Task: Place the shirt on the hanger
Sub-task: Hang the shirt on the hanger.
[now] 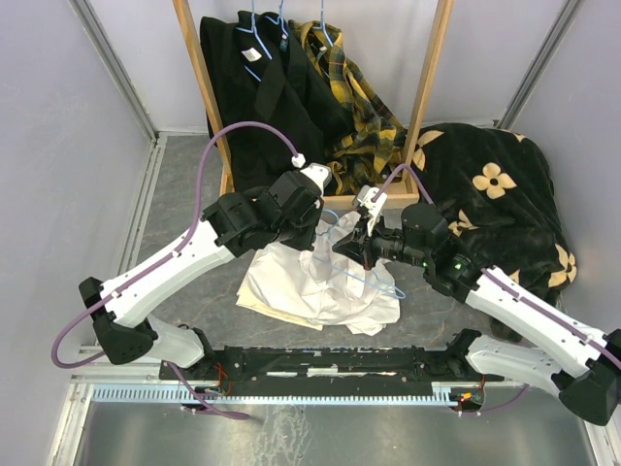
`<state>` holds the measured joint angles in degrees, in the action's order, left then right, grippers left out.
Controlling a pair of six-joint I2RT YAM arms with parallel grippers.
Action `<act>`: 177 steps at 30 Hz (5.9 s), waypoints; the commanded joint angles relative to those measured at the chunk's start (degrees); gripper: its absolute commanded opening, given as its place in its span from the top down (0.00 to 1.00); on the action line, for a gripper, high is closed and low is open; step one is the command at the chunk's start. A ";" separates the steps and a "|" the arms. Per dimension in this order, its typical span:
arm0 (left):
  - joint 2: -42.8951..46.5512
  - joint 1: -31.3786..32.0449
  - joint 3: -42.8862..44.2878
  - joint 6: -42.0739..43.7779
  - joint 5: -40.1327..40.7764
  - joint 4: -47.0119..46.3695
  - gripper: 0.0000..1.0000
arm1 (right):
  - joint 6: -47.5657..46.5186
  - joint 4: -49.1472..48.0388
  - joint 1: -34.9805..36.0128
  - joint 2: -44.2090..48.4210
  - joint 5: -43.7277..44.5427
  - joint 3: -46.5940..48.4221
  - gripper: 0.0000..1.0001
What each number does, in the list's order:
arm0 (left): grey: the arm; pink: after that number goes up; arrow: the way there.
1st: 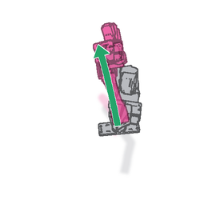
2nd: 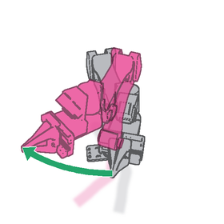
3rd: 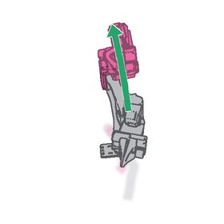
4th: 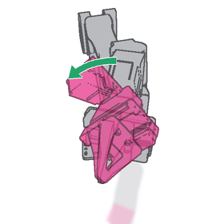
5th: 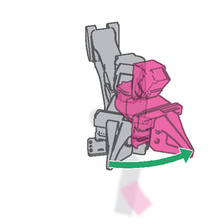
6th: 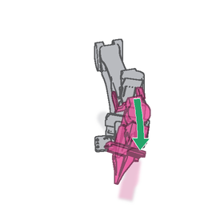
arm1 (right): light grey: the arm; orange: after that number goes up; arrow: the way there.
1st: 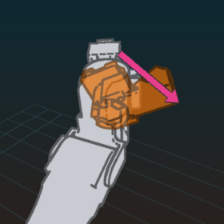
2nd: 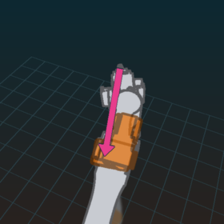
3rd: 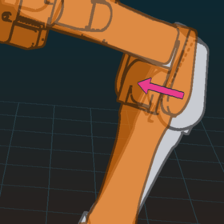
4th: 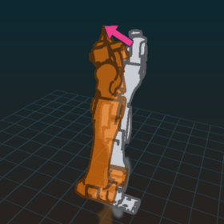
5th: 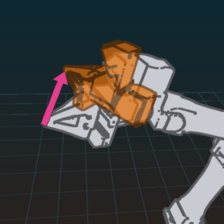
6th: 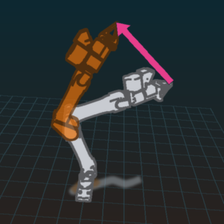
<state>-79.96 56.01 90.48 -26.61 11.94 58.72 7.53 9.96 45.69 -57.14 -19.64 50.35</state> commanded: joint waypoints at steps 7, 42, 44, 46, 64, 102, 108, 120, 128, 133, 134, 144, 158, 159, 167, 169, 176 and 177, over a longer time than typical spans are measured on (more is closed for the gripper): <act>-1.04 3.11 4.86 0.60 -1.07 -4.90 0.97 | 3.47 -18.10 1.72 -0.31 3.67 -5.67 1.00; -0.50 5.13 21.36 3.56 10.11 4.58 0.82 | 6.60 -44.69 1.73 6.73 9.65 -10.62 1.00; 1.88 5.12 18.22 3.40 11.89 4.58 0.72 | 7.27 -45.12 1.68 7.11 10.59 -11.89 1.00; 3.83 5.10 16.08 3.75 12.69 3.91 0.63 | 8.31 -46.25 1.68 7.02 11.14 -12.93 1.00; 16.49 5.14 18.05 20.21 12.31 -2.98 0.21 | 17.65 -69.39 1.67 0.79 11.21 -19.34 1.00; 23.36 5.07 0.84 -1.42 21.97 -27.72 0.08 | 1.51 -39.50 3.09 5.16 4.43 -12.05 1.00; 25.85 5.12 -0.77 0.86 16.20 -29.06 0.05 | 4.32 -46.35 3.09 7.00 6.24 -15.69 1.00; 26.09 5.08 -2.60 -6.59 22.68 -25.73 0.05 | -2.75 -35.36 3.88 5.58 1.72 -10.45 1.00; 22.49 5.03 3.00 -6.94 22.44 -22.79 0.05 | -14.94 -24.97 4.93 8.01 0.76 -7.46 1.00; 23.20 5.09 4.41 -7.05 22.76 -21.57 0.05 | -16.49 -24.90 4.93 10.76 1.18 -8.65 1.00; 23.22 5.03 4.84 -6.93 22.69 -21.05 0.05 | -16.38 -25.02 4.93 11.15 1.18 -8.75 1.00; 23.54 5.11 7.06 -5.30 21.56 -15.85 0.03 | -14.06 -24.93 4.93 13.72 1.88 -9.38 1.00; 29.10 5.08 -1.12 -8.92 32.15 -27.98 0.00 | -16.02 -18.71 5.02 15.46 1.67 -7.63 1.00; 29.78 5.08 -2.00 -9.49 31.76 -29.35 0.01 | -16.28 -18.15 5.02 15.88 1.81 -7.48 1.00; 35.85 5.11 -13.99 -1.70 21.84 -44.84 0.00 | -7.97 -22.69 5.01 17.77 6.22 -6.25 1.00; 36.93 5.10 -17.60 1.56 17.27 -49.48 0.01 | -4.90 -24.63 5.06 17.21 4.98 -5.19 1.00; 38.50 5.08 -19.73 7.85 11.84 -52.44 0.01 | -5.60 -23.10 5.09 19.53 5.80 -4.58 1.00; 38.89 5.08 -19.57 9.21 10.42 -52.21 0.01 | -5.94 -22.50 5.11 19.79 5.65 -4.75 1.00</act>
<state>-41.23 61.12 70.91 -24.32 28.03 10.94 1.50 -11.49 50.85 -39.51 -14.98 42.54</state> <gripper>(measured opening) 0.993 0.014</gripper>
